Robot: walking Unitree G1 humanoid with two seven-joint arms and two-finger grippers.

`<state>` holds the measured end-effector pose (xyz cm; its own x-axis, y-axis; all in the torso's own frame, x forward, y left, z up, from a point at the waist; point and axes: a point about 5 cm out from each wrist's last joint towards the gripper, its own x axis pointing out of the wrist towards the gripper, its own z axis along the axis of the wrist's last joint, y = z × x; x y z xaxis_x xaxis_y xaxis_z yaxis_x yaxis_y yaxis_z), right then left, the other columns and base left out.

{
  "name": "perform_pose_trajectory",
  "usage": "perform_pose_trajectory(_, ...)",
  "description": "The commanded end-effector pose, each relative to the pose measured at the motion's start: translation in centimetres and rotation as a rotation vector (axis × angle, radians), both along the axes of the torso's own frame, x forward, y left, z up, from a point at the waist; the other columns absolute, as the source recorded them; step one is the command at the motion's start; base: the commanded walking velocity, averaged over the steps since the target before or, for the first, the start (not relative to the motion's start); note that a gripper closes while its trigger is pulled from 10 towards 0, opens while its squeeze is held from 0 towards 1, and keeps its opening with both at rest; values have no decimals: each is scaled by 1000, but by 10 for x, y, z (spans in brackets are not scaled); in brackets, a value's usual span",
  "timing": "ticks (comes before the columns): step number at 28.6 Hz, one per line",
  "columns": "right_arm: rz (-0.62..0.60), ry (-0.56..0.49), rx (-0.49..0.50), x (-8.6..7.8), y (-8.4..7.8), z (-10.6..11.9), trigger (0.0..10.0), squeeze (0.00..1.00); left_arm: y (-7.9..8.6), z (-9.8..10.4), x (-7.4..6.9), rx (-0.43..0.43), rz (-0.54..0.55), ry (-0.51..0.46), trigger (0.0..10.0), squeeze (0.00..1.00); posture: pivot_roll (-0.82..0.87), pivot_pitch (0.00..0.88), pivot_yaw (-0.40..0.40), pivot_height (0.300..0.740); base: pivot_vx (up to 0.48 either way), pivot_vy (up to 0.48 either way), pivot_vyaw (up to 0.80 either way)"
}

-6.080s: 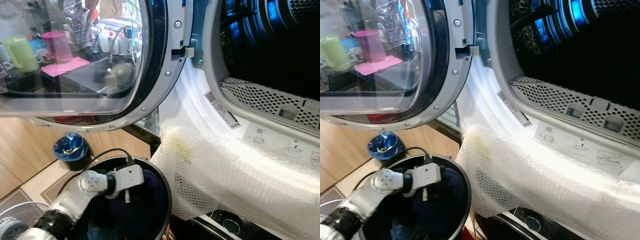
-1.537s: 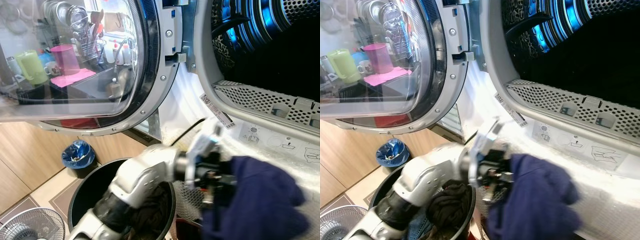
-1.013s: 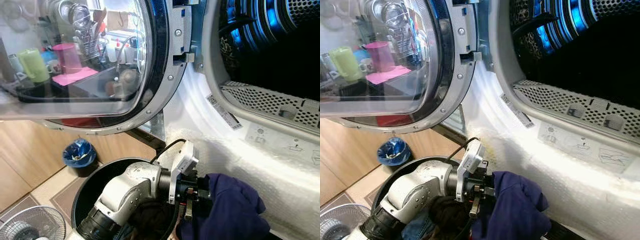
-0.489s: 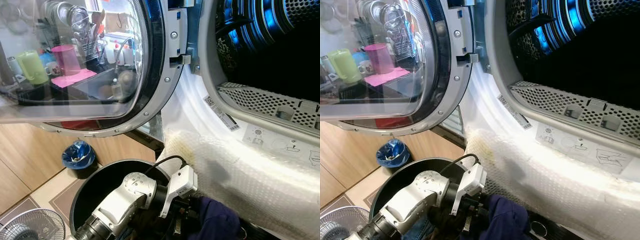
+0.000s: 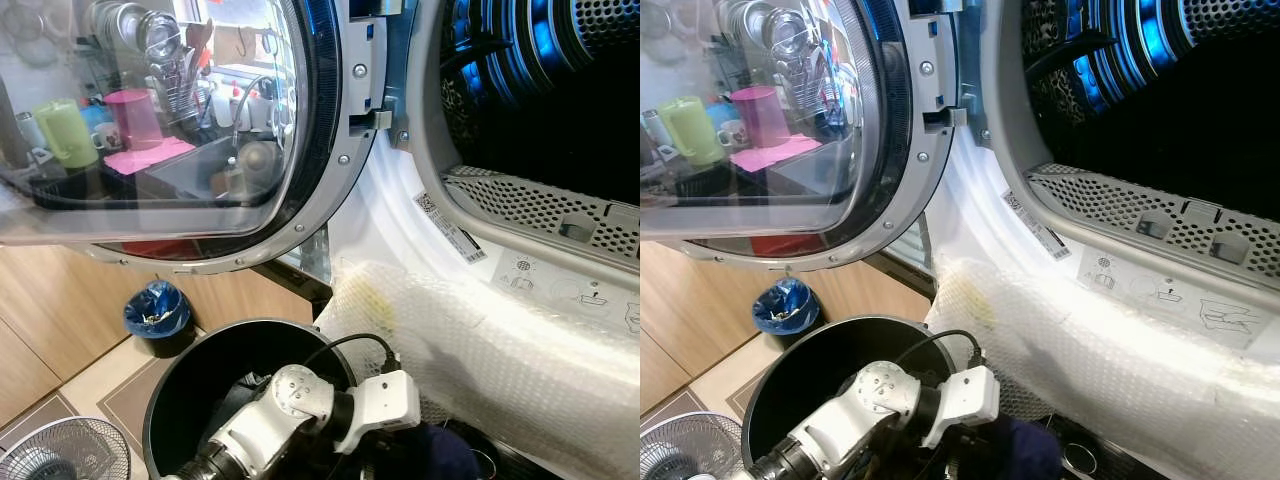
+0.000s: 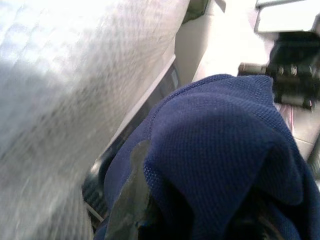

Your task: Clothes washing

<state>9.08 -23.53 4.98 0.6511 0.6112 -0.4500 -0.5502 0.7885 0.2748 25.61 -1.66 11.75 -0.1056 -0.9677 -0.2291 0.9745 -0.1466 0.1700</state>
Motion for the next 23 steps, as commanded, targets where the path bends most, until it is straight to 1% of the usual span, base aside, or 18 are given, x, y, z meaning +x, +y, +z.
perform_pose_trajectory(1, -15, 19, 0, 3, 5, -3, 10000, 1000, -1, 5, 4, -5, 5, -47, 0, 0, 8, 47, 50, 740, 0, 0, 0)
perform_pose_trajectory(2, -26, 29, 20, 6, 10, -7, 10000, 1000, -3, 6, 4, -13, 4, -47, 0, 0, 8, 47, 50, 740, 0, 0, 0)
perform_pose_trajectory(6, -42, 20, 51, 10, 16, -11, 10000, 1000, -6, 7, 4, -29, 13, -48, 0, 0, 15, 51, 48, 740, 0, 0, 0)
perform_pose_trajectory(8, -83, 20, 73, 19, 26, -20, 10000, 1000, -10, 12, 6, -67, 35, -38, 0, 0, 17, 46, 49, 740, 0, 0, 0)
perform_pose_trajectory(12, -144, 4, 91, 28, 28, -23, 10000, 1000, -13, 15, 6, -83, 33, -35, 0, 0, 19, 40, 46, 740, 0, 0, 0)
perform_pose_trajectory(13, -176, -12, 119, 32, 31, -23, 10000, 1000, -14, 15, 6, -84, 29, -35, 0, 0, 19, 40, 46, 740, 0, 0, 0)
perform_pose_trajectory(15, -182, -27, 145, 34, 35, -22, 10000, 1000, -15, 16, 4, -93, 22, -19, 0, 0, 21, 37, 48, 740, 0, 0, 0)
perform_pose_trajectory(16, -195, -34, 137, 36, 37, -25, 10000, 945, -16, 16, 4, -97, 19, -13, 0, 0, 21, 37, 48, 740, 0, 0, 0)
perform_pose_trajectory(17, -204, -35, 125, 37, 36, -27, 10000, 945, -16, 17, 4, -97, 19, -13, 0, 0, 21, 37, 48, 740, 0, 0, 0)
perform_pose_trajectory(18, -222, -38, 124, 39, 37, -30, 10000, 0, -16, 17, 3, -96, 7, 2, 0, 0, 21, 37, 48, 740, 0, 0, 0)
perform_pose_trajectory(19, -239, -54, 158, 41, 38, -29, 10000, 0, -15, 16, 1, -88, -16, 12, 0, 0, 21, 37, 48, 740, 0, 0, 0)
perform_pose_trajectory(23, -266, -88, 189, 48, 39, -27, 10000, 0, -12, 15, -2, -69, -58, 28, 0, 0, 28, 41, 49, 740, 0, 0, 0)
